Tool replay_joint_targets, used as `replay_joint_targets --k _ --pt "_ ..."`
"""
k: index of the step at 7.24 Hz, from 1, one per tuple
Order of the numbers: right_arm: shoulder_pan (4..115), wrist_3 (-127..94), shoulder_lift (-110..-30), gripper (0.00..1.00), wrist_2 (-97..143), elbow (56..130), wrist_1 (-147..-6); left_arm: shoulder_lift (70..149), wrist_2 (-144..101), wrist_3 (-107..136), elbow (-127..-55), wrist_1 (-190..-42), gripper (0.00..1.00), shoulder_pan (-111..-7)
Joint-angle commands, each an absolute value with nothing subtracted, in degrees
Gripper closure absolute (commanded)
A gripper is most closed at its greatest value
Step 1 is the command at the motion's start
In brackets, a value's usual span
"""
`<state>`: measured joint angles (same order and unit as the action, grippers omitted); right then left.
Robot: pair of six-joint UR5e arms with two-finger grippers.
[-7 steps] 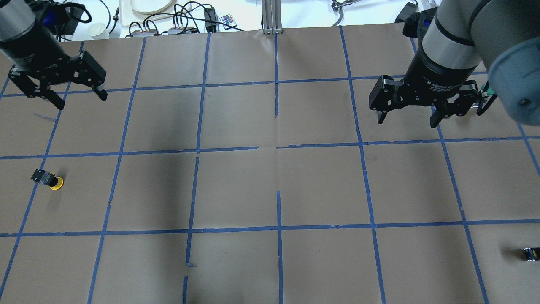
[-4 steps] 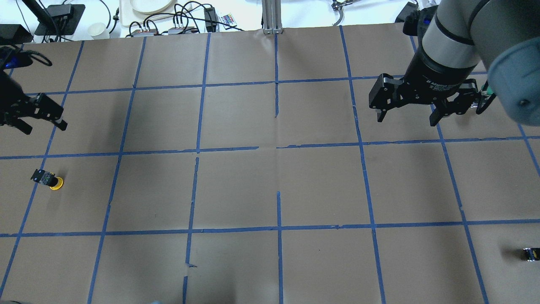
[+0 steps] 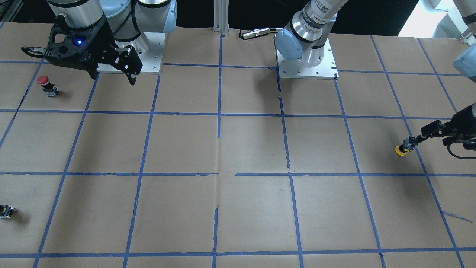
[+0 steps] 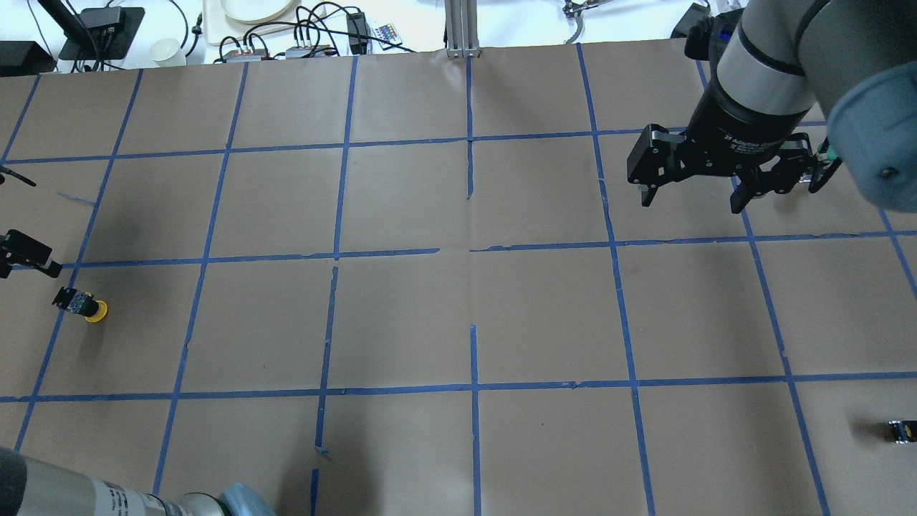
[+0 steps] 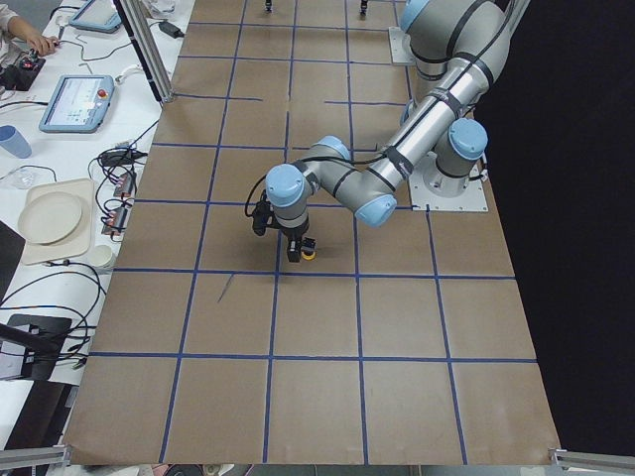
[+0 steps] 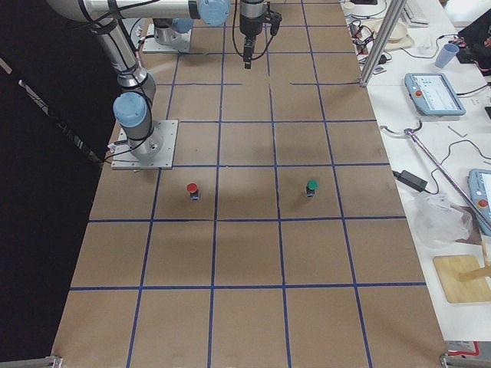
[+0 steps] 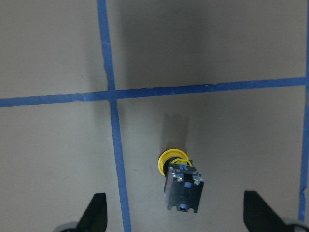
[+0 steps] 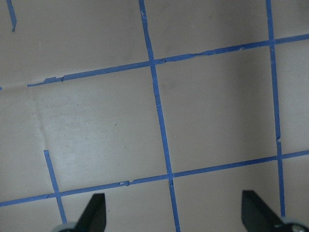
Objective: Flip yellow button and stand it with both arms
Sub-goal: 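Move the left gripper down toward the yellow button lying on its side, then close the left gripper on the yellow button's black base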
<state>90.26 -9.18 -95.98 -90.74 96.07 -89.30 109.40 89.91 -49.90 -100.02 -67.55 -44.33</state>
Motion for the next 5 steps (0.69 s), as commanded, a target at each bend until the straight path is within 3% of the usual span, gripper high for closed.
replay_joint_targets --k 1,5 --pt "90.26 -9.23 -95.98 0.00 -90.53 96.06 -89.64 108.46 90.00 -50.71 -110.86 -55.20 0.01 -44.38" --pt "90.26 -9.05 -95.98 0.00 -91.40 96.06 -89.21 107.14 90.62 -50.97 -112.68 -53.53 0.07 -44.30"
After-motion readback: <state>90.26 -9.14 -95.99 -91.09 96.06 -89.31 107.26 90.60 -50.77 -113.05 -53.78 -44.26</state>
